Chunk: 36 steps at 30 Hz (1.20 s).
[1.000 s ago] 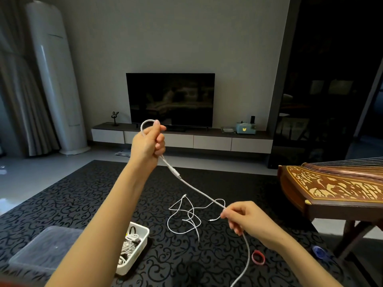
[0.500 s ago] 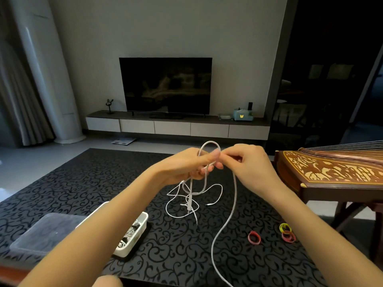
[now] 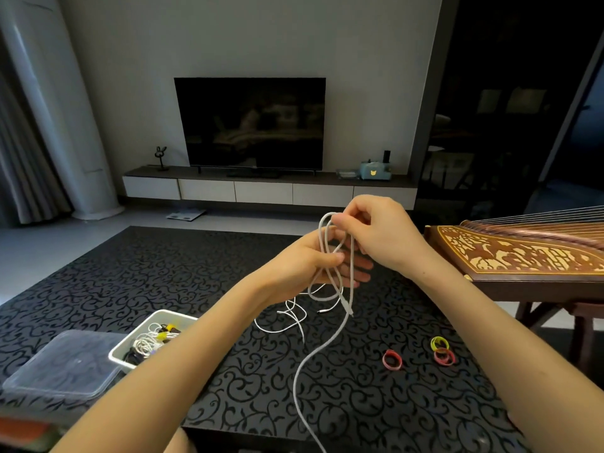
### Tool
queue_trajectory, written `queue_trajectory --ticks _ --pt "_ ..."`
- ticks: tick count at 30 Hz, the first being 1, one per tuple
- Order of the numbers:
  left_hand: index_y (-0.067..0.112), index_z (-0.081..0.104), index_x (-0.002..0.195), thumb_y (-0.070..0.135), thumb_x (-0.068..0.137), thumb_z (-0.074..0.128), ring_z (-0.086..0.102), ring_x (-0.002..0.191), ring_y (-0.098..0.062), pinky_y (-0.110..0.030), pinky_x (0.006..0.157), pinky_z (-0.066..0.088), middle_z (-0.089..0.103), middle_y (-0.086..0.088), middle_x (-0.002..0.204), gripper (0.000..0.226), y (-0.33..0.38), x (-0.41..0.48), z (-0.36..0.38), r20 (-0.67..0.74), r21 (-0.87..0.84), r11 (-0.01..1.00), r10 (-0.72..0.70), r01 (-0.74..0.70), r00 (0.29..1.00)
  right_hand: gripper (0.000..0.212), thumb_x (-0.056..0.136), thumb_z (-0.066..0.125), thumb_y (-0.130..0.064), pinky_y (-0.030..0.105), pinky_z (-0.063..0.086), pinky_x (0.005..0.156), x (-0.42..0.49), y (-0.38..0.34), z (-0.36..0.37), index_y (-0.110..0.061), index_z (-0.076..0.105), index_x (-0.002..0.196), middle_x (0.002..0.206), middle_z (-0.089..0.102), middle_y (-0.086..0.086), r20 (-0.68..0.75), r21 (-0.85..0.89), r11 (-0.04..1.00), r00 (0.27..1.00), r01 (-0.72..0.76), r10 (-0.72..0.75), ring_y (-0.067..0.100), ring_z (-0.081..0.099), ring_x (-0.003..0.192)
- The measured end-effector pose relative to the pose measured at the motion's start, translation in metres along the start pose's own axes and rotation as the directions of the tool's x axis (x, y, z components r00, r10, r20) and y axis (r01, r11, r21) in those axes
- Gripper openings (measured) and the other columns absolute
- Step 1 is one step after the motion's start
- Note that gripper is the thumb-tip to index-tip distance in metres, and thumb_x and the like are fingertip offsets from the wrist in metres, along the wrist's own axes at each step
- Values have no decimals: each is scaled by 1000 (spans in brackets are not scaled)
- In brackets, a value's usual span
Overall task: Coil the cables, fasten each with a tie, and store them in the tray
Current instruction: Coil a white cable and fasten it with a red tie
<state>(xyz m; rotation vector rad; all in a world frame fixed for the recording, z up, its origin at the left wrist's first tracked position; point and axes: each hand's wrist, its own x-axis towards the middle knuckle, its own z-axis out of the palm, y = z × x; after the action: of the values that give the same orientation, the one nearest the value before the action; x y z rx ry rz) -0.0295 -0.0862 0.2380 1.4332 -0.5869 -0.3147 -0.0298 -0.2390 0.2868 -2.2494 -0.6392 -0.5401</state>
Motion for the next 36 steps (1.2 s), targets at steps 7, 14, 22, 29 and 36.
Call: queue_trajectory --ticks 7,14,22,29,36 --pt "4 54 92 13 82 41 39 43 -17 -26 48 35 44 -4 51 18 -4 -1 9 -17 -199 980 -29 25 999 24 90 63 -28 15 43 48 5 8 9 -9 64 74 55 60 1 -56 103 995 998 13 -7 5 55 44" --pt "15 43 74 25 102 34 26 37 -5 -18 42 26 29 8 45 31 5 13 5 -336 -374 917 7 -140 942 48 99 27 -51 28 52 73 -24 25 51 -16 51 121 87 70 4 114 628 697 927 -346 358 12 67 75" --pt "15 36 73 23 105 29 25 39 -6 -19 43 25 28 6 48 34 19 23 -19 -678 -275 876 116 -397 726 56 91 42 -57 40 48 92 -74 41 104 -9 61 114 88 68 3 566 792 213 819 -572 92 19 66 84" --pt "16 36 76 20 104 32 29 41 -6 -20 43 26 34 8 50 29 48 1 -79 -855 116 869 334 -481 397 19 98 49 -13 21 45 52 -115 72 90 -9 64 85 53 47 -7 602 516 664 780 -542 169 6 40 44" --pt "9 53 89 58 92 44 38 49 -11 -26 50 34 41 4 59 50 17 -9 -64 -557 547 780 68 304 828 15 94 57 -21 31 48 80 -84 62 57 -18 71 98 89 70 -13 164 13 998 985 -65 62 8 64 87"
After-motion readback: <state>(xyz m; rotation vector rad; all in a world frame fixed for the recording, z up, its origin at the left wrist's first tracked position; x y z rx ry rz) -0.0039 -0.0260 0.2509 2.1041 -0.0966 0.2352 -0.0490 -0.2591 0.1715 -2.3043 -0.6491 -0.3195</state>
